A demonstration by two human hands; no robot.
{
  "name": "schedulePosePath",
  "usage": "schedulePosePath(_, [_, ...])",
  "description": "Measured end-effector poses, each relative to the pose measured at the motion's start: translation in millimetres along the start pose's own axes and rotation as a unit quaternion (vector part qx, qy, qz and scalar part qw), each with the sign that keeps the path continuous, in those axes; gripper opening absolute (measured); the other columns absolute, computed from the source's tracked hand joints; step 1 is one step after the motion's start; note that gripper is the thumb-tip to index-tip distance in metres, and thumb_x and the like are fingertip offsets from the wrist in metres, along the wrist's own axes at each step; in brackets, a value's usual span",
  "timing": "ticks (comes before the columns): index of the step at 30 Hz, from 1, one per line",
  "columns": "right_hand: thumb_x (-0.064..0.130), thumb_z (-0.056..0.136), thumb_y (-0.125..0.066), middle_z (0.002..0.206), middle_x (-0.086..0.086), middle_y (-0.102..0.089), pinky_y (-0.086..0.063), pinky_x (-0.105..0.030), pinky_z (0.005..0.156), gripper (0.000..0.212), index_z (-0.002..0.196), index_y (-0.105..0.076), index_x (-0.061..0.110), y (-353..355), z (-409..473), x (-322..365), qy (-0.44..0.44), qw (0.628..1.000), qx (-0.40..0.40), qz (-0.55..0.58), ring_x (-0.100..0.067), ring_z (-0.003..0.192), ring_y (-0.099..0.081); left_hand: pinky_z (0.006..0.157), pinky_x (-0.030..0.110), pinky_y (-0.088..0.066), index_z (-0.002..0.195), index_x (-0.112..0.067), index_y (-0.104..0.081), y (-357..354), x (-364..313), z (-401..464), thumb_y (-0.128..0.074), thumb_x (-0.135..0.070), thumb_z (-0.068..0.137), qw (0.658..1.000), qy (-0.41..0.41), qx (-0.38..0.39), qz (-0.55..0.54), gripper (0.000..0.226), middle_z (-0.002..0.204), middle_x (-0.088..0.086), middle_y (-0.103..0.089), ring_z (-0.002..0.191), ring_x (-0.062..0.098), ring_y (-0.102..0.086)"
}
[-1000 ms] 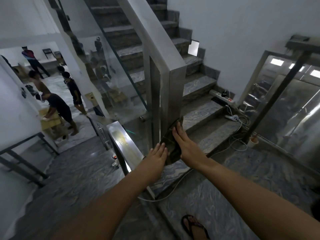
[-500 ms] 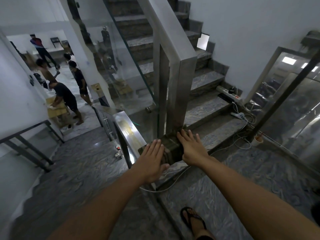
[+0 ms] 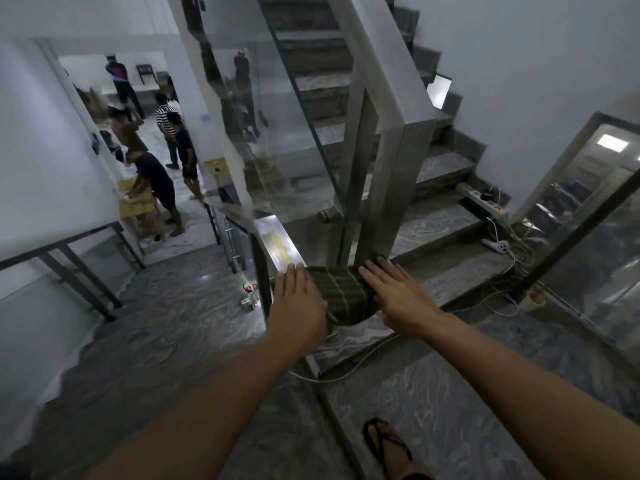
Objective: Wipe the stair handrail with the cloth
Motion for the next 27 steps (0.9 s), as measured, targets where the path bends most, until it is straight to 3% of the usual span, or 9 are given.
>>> schedulePosePath(5, [0.027, 0.1, -0.032, 0.162, -0.004, 0.003, 0.0, -0.038, 0.119, 0.062, 0.151, 0.003, 0.028, -19, -3, 4, 0.015, 0.999, 0.038, 0.001, -0.023, 0.149, 0.004, 0.12, 0.048, 0.006, 0.149, 0.002, 0.003, -18, -28, -7, -0.023, -0.041, 0.099, 0.988, 0.096, 0.03, -0.116, 0.071, 0.16, 0.022, 0.009, 0.148, 0.034, 0.011])
schedulePosePath(9, [0.028, 0.099, -0.033, 0.162, -0.007, 0.003, -0.002, -0.041, 0.119, 0.065, 0.151, 0.005, 0.026, -21, -10, 16, 0.012, 0.999, 0.035, -0.018, -0.026, 0.149, 0.003, 0.118, 0.055, 0.01, 0.15, -0.003, 0.005, -24, -5, 2, -0.017, -0.04, 0.092, 0.993, 0.065, 0.032, -0.091, 0.073, 0.16, 0.018, 0.011, 0.148, 0.031, 0.015])
schedulePosePath(15, [0.048, 0.092, -0.035, 0.149, -0.016, -0.032, -0.021, -0.048, 0.111, 0.065, 0.149, -0.023, 0.019, -13, -17, 54, 0.003, 1.0, -0.015, -0.023, -0.032, 0.134, -0.03, 0.115, 0.062, 0.009, 0.152, -0.02, 0.006, -15, 45, 30, -0.023, -0.035, 0.098, 0.994, -0.007, 0.084, -0.075, 0.063, 0.162, 0.0, 0.013, 0.148, 0.02, 0.019])
schedulePosePath(17, [0.049, 0.09, -0.037, 0.141, -0.013, -0.037, -0.021, -0.047, 0.111, 0.061, 0.141, -0.039, 0.016, -11, -12, 59, 0.012, 0.999, -0.046, -0.004, -0.029, 0.13, -0.032, 0.115, 0.061, 0.011, 0.153, -0.021, 0.002, -10, 52, 37, -0.027, -0.031, 0.097, 0.993, -0.025, 0.1, -0.064, 0.063, 0.162, -0.001, 0.012, 0.148, 0.021, 0.017])
schedulePosePath(20, [0.038, 0.093, -0.041, 0.147, -0.015, -0.035, -0.021, -0.044, 0.117, 0.051, 0.134, -0.049, 0.01, -7, -2, 54, 0.038, 0.996, -0.062, 0.057, -0.028, 0.135, -0.03, 0.116, 0.057, 0.01, 0.152, -0.014, -0.008, -7, 50, 43, -0.037, -0.024, 0.092, 0.994, -0.019, 0.061, -0.085, 0.068, 0.163, 0.008, 0.003, 0.149, 0.027, 0.011])
schedulePosePath(22, [0.031, 0.096, -0.041, 0.155, -0.015, -0.028, -0.011, -0.038, 0.12, 0.052, 0.143, -0.039, 0.008, -12, -2, 52, 0.034, 0.994, -0.035, 0.102, -0.028, 0.142, -0.024, 0.118, 0.051, 0.008, 0.151, -0.008, -0.009, -11, 47, 43, -0.035, -0.027, 0.095, 0.994, 0.001, 0.044, -0.103, 0.065, 0.162, 0.014, -0.001, 0.15, 0.03, 0.007])
schedulePosePath(24, [0.032, 0.097, -0.033, 0.159, -0.014, -0.018, 0.001, -0.032, 0.118, 0.057, 0.149, -0.025, 0.01, -23, -8, 55, 0.045, 0.996, -0.032, 0.076, -0.027, 0.148, -0.014, 0.118, 0.051, 0.007, 0.151, -0.007, -0.005, -18, 46, 43, -0.027, -0.031, 0.099, 0.993, 0.005, 0.057, -0.107, 0.062, 0.162, 0.013, 0.004, 0.149, 0.028, 0.01])
schedulePosePath(27, [0.039, 0.094, -0.02, 0.157, -0.015, -0.022, -0.001, -0.039, 0.116, 0.062, 0.148, -0.026, 0.008, -28, -11, 65, 0.031, 0.998, -0.048, 0.04, -0.028, 0.147, -0.016, 0.117, 0.052, 0.011, 0.152, -0.013, 0.001, -22, 57, 50, -0.024, -0.032, 0.1, 0.991, -0.011, 0.064, -0.117, 0.061, 0.162, 0.005, 0.01, 0.149, 0.019, 0.014])
Point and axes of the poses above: each hand's wrist, its own z-axis towards the middle knuckle, its own y-axis out of the back of the hand, x = y × z, the point moved 2 cm from there along z, towards the middle knuckle
